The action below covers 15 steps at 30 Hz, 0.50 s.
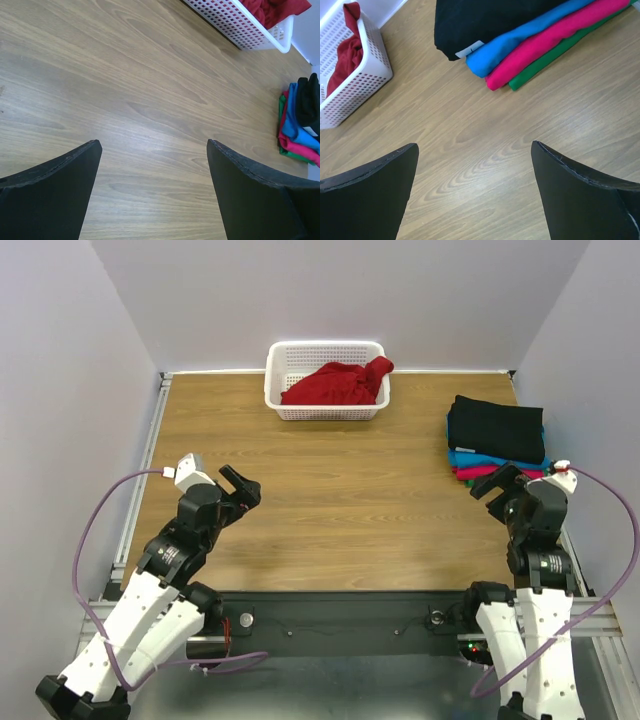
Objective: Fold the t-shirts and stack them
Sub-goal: Grab the tshirt from the pile
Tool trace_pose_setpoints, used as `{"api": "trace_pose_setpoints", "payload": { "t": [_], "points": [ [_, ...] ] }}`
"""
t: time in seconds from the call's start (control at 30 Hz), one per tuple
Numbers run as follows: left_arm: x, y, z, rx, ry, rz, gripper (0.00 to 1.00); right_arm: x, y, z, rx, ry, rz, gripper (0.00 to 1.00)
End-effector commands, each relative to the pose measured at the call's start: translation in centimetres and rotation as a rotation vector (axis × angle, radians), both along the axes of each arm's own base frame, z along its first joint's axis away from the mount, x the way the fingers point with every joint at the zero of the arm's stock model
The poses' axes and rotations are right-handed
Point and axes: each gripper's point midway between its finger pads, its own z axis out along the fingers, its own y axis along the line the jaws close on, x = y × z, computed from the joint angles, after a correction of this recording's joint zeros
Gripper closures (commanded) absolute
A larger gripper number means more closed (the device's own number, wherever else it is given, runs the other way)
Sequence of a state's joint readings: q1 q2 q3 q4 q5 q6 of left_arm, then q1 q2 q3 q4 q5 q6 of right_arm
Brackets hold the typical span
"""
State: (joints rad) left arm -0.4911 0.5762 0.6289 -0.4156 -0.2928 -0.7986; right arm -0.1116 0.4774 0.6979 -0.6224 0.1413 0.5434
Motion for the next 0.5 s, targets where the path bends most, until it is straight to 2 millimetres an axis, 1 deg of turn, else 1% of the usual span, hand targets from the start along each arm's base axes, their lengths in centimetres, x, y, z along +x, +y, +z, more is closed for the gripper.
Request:
{"api": "trace_pose_setpoints", "payload": {
  "t": [0.0,0.1,0.13,0.17,0.2,0.23,0.27,0.3,0.33,0.37,0.4,0.43,0.47],
  "points": [
    [0.5,0.1,0.0,0.003,-0.019,0.018,0.01,0.4,-0.1,-0.3,0.010,0.002,-0.007,0.00],
    [1.0,-0.1,0.5,0.018,-0.036,0.007,0.01,0.6,0.1,-0.8,0.015,0.022,0.006,0.00],
    [1.5,-0.2,1.3,0.010,-0.064,0.011,0.01,0.6,0.2,-0.9,0.018,0.026,0.012,0.00],
    [2.2,-0.6,1.6,0.027,-0.069,0.003,0.01,0.7,0.4,-1.1,0.021,0.036,0.021,0.00],
    [2.9,-1.5,3.5,0.011,-0.111,-0.035,0.01,0.9,0.7,-1.5,0.028,0.052,0.039,0.00],
    [4.5,-2.7,4.5,0.036,-0.148,-0.080,0.01,1.0,0.8,-1.6,0.028,0.058,0.053,0.00],
    [5.3,-3.6,5.2,0.042,-0.159,-0.110,0.02,1.1,1.0,-1.8,0.032,0.067,0.065,0.00],
    [6.5,-4.6,8.4,0.031,-0.210,-0.133,0.02,1.1,1.2,-1.9,0.037,0.072,0.077,0.00],
    [7.5,-5.7,9.3,0.041,-0.213,-0.173,0.01,1.3,1.5,-2.0,0.042,0.073,0.091,0.00],
    [9.5,-6.8,7.3,0.113,-0.137,-0.202,0.02,1.3,1.6,-1.9,0.041,0.072,0.098,0.00],
    [11.2,-7.8,11.1,0.109,-0.189,-0.211,0.01,1.3,1.6,-1.8,0.038,0.073,0.102,0.00],
    [12.5,-8.7,11.5,0.136,-0.178,-0.234,0.01,1.3,1.6,-1.8,0.036,0.072,0.099,0.00],
    [14.9,-9.9,8.5,0.220,-0.095,-0.275,0.01,1.3,1.6,-1.9,0.039,0.071,0.101,0.00]
  ]
}}
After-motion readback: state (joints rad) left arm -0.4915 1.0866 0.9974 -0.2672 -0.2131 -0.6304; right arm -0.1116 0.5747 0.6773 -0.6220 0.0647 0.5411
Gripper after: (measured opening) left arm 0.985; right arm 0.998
